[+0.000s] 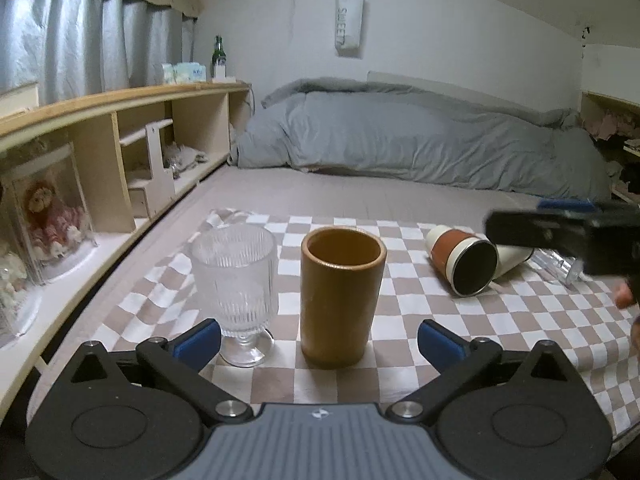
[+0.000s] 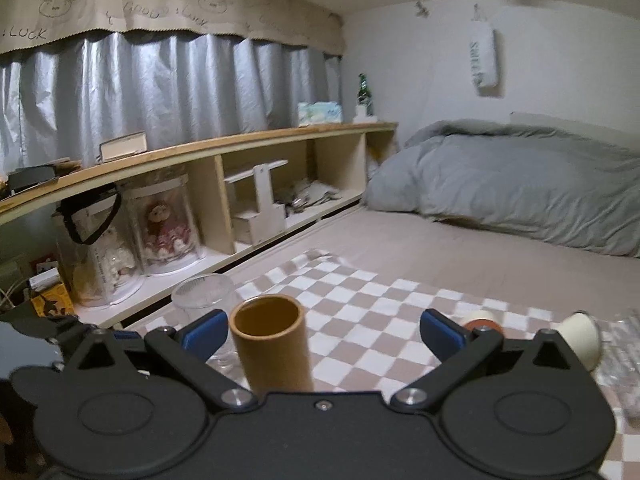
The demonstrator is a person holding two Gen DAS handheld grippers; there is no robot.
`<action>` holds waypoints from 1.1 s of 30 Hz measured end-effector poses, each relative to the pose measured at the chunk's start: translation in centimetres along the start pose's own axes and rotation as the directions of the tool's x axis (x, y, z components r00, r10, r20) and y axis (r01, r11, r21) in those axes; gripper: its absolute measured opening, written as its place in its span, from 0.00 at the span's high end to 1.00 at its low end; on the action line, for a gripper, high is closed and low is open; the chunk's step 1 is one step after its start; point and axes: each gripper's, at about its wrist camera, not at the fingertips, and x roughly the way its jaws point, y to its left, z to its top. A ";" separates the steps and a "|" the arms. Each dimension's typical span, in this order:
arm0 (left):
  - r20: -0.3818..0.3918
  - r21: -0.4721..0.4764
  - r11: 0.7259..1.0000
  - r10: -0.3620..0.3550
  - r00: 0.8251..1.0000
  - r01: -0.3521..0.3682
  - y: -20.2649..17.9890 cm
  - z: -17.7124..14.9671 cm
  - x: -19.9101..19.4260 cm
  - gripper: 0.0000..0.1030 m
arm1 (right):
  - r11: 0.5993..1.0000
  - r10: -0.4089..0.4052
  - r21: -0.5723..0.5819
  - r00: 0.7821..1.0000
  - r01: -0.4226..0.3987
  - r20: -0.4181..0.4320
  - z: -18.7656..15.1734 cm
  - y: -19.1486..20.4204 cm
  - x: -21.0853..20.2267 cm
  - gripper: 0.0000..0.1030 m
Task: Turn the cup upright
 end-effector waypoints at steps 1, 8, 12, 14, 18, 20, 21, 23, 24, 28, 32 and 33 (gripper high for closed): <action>0.011 0.004 1.000 0.002 1.000 -0.002 -0.1 0.0 -0.4 0.00 | 1.000 -0.003 0.006 1.000 0.003 0.002 -0.2 -0.2 -0.6 0.00; 0.054 0.009 1.000 0.020 0.998 -0.020 -0.4 -0.9 -2.7 0.00 | 0.999 -0.052 0.016 0.999 0.052 0.015 -1.7 -1.2 -3.9 0.00; 0.072 0.010 0.999 0.030 0.997 -0.031 -0.6 -1.4 -3.6 0.00 | 0.997 -0.072 0.009 0.997 0.072 0.017 -2.8 -1.4 -5.7 0.00; 0.079 0.014 0.999 0.039 0.996 -0.040 -0.8 -1.5 -4.0 0.00 | 0.996 -0.084 0.006 0.996 0.084 0.011 -3.5 -1.4 -6.3 0.00; 0.108 0.033 0.998 0.052 0.993 -0.056 -1.3 -1.8 -4.6 0.00 | 0.994 -0.106 0.014 0.994 0.106 0.017 -4.8 -1.5 -7.5 0.00; 0.117 0.038 0.998 0.052 0.992 -0.057 -1.5 -2.1 -4.9 0.00 | 0.993 -0.116 0.018 0.993 0.115 0.024 -5.4 -1.4 -8.0 0.00; 0.118 0.039 0.998 0.051 0.992 -0.056 -1.6 -2.2 -5.0 0.00 | 0.993 -0.116 0.016 0.993 0.116 0.027 -5.6 -1.4 -8.2 0.00; 0.119 0.043 0.998 0.048 0.992 -0.054 -1.6 -2.4 -5.2 0.00 | 0.993 -0.118 0.008 0.992 0.118 0.035 -6.1 -1.3 -8.7 0.00; 0.121 0.047 0.997 0.048 0.992 -0.054 -1.7 -2.5 -5.3 0.00 | 0.992 -0.123 0.004 0.992 0.123 0.039 -6.3 -1.2 -8.9 0.00; 0.133 0.063 0.997 0.045 0.990 -0.053 -2.1 -2.9 -5.8 0.00 | 0.988 -0.152 -0.002 0.987 0.153 0.048 -6.9 -1.2 -9.5 0.00; 0.150 0.068 0.997 0.027 0.988 -0.037 -2.4 -3.2 -6.4 0.00 | 0.985 -0.173 0.002 0.984 0.174 0.047 -7.3 -1.4 -9.6 0.00; 0.151 0.070 0.997 0.023 0.988 -0.034 -2.4 -3.3 -6.5 0.00 | 0.984 -0.178 0.000 0.983 0.178 0.046 -7.4 -1.4 -9.6 0.00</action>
